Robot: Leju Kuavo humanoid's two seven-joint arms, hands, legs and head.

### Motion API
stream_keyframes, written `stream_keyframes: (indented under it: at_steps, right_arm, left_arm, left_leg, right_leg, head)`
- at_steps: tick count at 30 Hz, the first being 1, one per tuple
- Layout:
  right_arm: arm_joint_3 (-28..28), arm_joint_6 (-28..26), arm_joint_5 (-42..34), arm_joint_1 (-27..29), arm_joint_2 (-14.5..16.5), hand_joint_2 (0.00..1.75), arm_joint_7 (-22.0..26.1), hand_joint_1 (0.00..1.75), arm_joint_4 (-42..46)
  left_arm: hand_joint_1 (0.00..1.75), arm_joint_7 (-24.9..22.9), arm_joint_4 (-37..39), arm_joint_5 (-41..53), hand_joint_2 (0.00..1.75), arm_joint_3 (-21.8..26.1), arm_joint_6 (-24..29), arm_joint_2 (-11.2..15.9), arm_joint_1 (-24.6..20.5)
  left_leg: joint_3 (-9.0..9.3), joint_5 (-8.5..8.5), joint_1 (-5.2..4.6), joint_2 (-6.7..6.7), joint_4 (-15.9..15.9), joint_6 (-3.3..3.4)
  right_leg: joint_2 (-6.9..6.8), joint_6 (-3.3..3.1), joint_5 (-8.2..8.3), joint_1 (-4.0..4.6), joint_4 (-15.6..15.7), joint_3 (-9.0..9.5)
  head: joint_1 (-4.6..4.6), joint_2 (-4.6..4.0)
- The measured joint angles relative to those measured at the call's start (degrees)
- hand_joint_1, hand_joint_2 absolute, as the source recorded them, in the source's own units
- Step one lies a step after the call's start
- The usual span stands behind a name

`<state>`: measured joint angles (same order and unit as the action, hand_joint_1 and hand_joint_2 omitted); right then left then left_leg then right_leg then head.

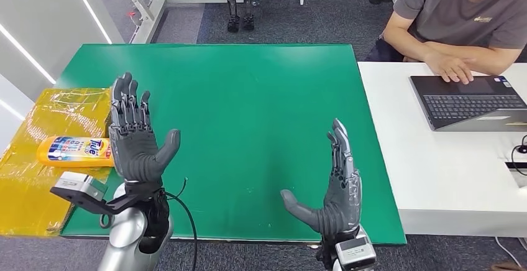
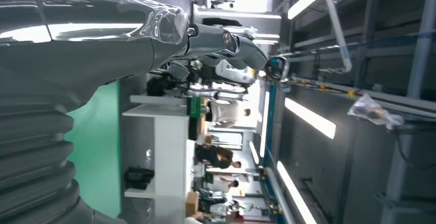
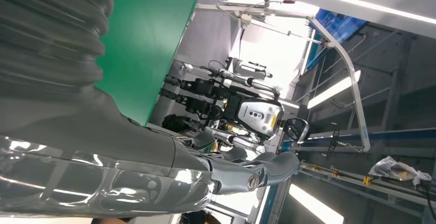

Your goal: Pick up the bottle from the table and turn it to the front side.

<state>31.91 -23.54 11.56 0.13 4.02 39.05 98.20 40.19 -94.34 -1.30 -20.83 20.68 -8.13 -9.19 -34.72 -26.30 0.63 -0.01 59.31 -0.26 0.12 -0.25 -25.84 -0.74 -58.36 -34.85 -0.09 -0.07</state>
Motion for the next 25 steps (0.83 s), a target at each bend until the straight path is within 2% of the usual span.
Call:
stream_keyframes:
  at_steps: [8, 25]
  right_arm:
    - [0.0, 0.0, 0.2, 0.7, 0.0, 1.75, 0.7, 0.00, 0.0]
    - [0.0, 1.3, 1.0, -0.5, 0.2, 1.75, -0.2, 0.00, -0.3]
  left_arm:
    - [0.00, 0.0, -0.1, 3.7, 1.75, 0.9, 2.9, -0.2, 4.6]
    - [0.00, 0.0, -0.2, 4.1, 1.75, 1.1, 3.2, -0.9, 6.0]
  left_leg:
    - [-0.01, 0.00, 0.00, -0.01, 0.0, 0.00]
    - [-0.02, 0.00, 0.00, -0.02, 0.0, 0.00]
  right_leg:
    - [-0.01, 0.00, 0.00, 0.00, 0.0, 0.00]
    - [-0.02, 0.00, 0.00, 0.00, 0.0, 0.00]
  head:
    - [0.01, 0.00]
    - [0.01, 0.00]
